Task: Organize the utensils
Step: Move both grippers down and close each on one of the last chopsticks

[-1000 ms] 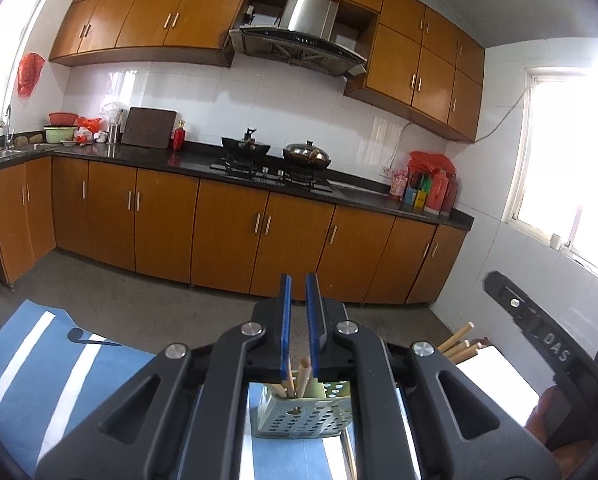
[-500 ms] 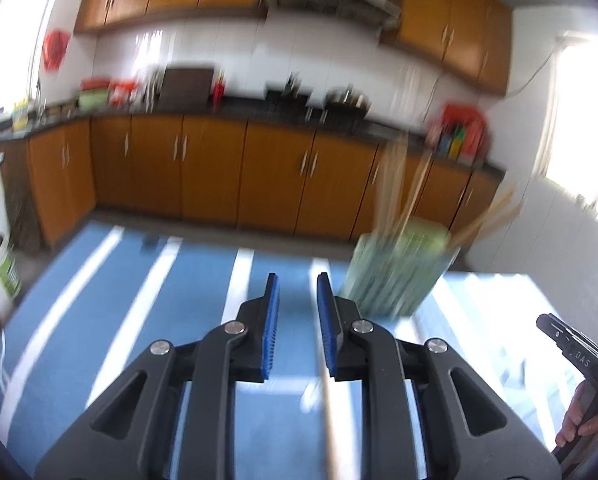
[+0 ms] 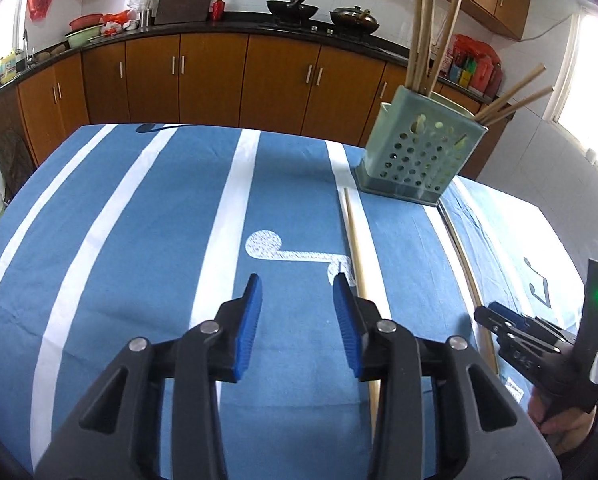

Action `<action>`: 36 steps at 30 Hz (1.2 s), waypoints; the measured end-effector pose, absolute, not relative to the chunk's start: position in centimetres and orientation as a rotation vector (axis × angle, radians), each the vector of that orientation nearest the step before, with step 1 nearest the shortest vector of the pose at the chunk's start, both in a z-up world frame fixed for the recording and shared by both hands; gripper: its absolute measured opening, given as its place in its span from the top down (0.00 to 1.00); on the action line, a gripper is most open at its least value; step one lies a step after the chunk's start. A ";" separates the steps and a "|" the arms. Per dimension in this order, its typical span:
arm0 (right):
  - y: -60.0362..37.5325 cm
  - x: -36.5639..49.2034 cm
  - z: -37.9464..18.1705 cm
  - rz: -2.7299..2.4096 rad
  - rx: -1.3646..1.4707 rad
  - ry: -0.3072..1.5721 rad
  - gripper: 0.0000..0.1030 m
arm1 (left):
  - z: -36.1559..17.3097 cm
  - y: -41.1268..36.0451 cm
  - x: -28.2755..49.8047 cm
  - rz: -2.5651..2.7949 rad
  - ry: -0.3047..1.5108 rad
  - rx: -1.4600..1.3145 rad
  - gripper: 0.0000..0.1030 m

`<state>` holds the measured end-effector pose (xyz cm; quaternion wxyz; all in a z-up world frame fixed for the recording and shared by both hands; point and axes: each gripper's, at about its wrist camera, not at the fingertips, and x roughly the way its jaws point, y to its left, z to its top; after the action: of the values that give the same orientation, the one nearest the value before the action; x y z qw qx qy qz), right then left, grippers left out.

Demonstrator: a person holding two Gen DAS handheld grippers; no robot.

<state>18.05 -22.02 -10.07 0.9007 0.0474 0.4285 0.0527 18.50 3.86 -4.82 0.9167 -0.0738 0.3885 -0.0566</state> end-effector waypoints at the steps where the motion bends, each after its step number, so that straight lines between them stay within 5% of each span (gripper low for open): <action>1: -22.2 18.0 -10.1 0.098 0.098 0.883 0.84 | -4.9 3.7 18.4 -0.122 0.803 -0.151 0.62; 3: -22.9 18.2 -10.2 0.084 0.122 0.883 0.92 | -4.9 3.1 18.9 -0.130 0.811 -0.152 0.62; 20: -31.2 18.0 -10.2 -0.131 0.223 0.862 0.92 | -8.5 -3.3 20.0 -0.203 0.897 -0.007 0.62; 26: -30.8 18.4 -10.3 -0.105 0.210 0.864 0.93 | -9.7 -3.9 20.4 -0.134 0.890 0.078 0.92; 36: -28.3 20.1 -10.1 -0.002 0.155 0.869 0.92 | -9.4 1.3 24.1 -0.014 0.887 -0.016 0.92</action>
<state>20.10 -28.34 -10.12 0.9042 0.0748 0.4205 -0.0012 24.08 1.28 -9.38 0.9032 -0.0076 0.4291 -0.0066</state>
